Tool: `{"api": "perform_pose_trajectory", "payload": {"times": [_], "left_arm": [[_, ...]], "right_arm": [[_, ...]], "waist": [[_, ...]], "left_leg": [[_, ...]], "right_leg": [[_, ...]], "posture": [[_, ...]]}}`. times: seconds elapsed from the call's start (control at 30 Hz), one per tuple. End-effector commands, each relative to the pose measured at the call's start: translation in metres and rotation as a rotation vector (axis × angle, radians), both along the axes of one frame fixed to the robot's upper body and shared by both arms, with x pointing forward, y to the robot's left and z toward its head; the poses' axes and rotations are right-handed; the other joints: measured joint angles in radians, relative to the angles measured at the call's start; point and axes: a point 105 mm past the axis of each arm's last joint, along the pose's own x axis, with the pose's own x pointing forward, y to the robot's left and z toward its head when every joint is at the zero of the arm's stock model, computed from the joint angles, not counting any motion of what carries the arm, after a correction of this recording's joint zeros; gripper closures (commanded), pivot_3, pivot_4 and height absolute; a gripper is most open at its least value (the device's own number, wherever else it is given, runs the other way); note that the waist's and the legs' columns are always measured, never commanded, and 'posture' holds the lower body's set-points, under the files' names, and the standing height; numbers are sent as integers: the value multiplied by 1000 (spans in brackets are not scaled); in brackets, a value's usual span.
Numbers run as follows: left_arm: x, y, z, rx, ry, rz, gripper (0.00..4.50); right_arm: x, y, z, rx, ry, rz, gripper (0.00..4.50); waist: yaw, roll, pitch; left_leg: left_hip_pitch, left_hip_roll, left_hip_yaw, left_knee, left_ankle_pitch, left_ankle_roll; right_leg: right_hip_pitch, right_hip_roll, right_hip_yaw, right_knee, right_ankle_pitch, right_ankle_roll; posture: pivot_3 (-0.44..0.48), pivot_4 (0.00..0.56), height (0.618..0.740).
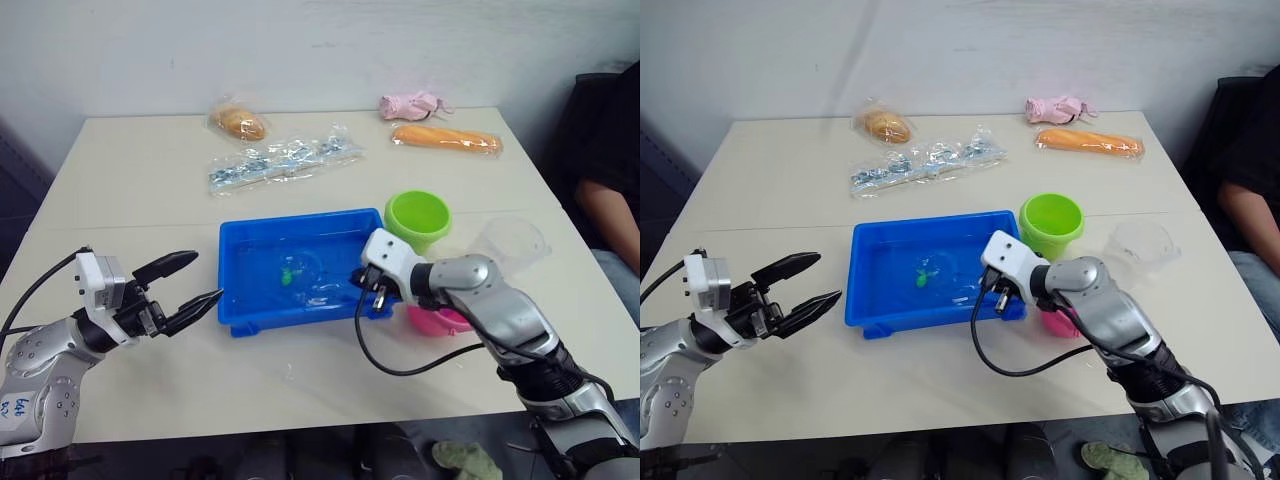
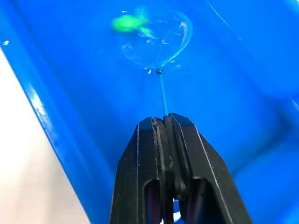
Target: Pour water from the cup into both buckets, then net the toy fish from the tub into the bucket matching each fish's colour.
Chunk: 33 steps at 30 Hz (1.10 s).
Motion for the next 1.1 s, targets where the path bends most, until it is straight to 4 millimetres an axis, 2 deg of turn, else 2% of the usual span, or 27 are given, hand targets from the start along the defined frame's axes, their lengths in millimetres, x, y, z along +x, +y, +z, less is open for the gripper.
{"api": "perform_pose_trajectory", "payload": {"times": [0.03,0.17,0.3,0.4,0.77,0.87,1.1], "left_arm": [[-2,-2,4,14,-31,-20,29],[3,-7,3,2,-37,-37,29],[7,-10,2,-2,-42,-53,29],[7,-9,1,8,-39,-58,29],[-1,7,-5,77,-24,-29,29],[-4,8,-4,82,-24,-21,29],[-9,13,-4,90,-20,9,29]], "right_arm": [[-6,-5,34,154,27,-23,4500],[-19,-17,41,226,98,-41,4500],[-20,-31,36,144,70,-74,4500],[-16,-32,33,95,33,-75,4500],[12,2,18,-55,-39,12,4500],[15,8,12,-120,-36,53,4500],[12,44,11,-64,1,144,4500]], "waist": [[-5,0,0],[-5,0,0],[-7,0,0],[-9,0,0],[-10,0,0],[-10,0,0],[-13,0,0]], "left_leg": [[0,1,0,0,0,0],[0,1,0,-1,0,0],[0,0,0,-1,0,0],[0,0,0,-1,0,0],[-1,1,3,-1,0,-1],[-1,1,3,-1,0,-1],[-1,1,4,-1,0,-1]], "right_leg": [[0,1,0,0,0,0],[0,1,0,0,0,0],[0,0,0,0,0,0],[0,0,0,0,0,0],[-4,1,1,2,0,-1],[-5,1,1,3,0,-1],[-8,0,1,6,-1,-1]], "posture": [[0,150,740],[0,150,740],[0,150,740],[0,150,740],[0,150,740],[0,150,740],[0,150,740]]}}
